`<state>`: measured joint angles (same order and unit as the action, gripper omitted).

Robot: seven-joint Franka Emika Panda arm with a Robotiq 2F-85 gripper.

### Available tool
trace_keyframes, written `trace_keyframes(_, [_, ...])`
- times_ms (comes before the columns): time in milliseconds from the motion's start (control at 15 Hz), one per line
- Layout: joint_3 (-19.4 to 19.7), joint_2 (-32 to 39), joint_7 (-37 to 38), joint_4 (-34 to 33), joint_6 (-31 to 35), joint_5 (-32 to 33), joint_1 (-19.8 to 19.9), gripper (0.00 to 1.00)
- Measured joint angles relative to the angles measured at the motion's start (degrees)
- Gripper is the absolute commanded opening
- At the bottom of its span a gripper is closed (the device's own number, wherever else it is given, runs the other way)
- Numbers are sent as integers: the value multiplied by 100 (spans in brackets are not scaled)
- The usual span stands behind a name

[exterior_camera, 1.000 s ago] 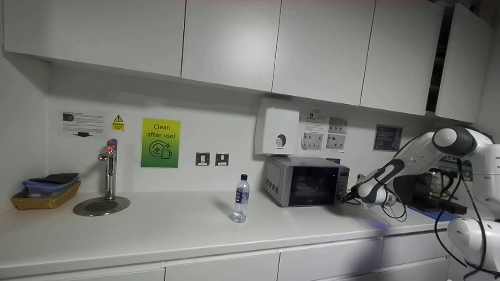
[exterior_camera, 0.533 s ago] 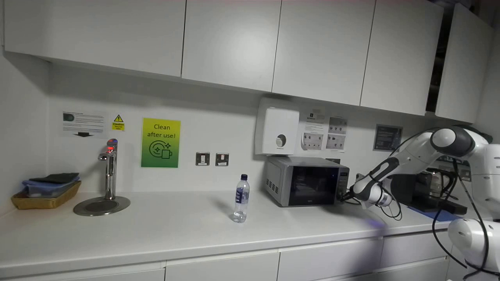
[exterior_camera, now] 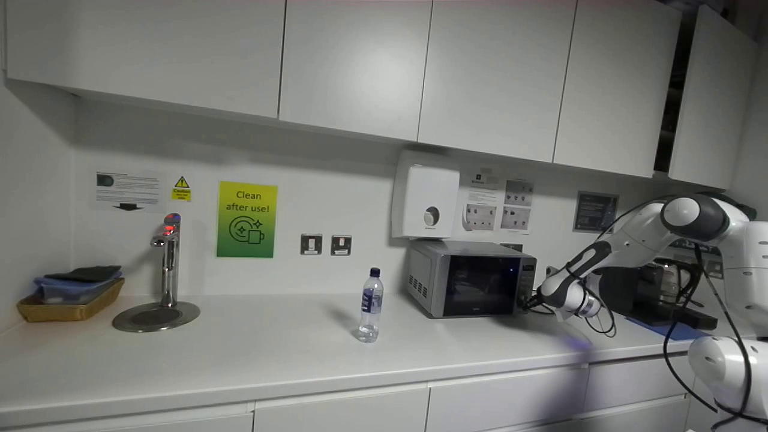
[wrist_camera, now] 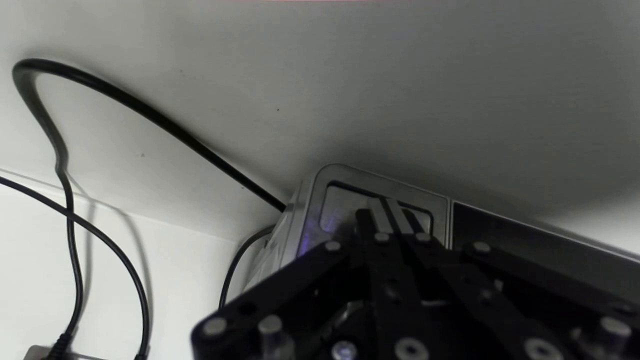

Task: Open the microwave

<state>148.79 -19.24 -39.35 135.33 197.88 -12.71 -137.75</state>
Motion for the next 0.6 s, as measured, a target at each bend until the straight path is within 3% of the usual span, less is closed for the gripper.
trace_keyframes(600, [3, -15, -461, -17, -4, 22, 35, 0])
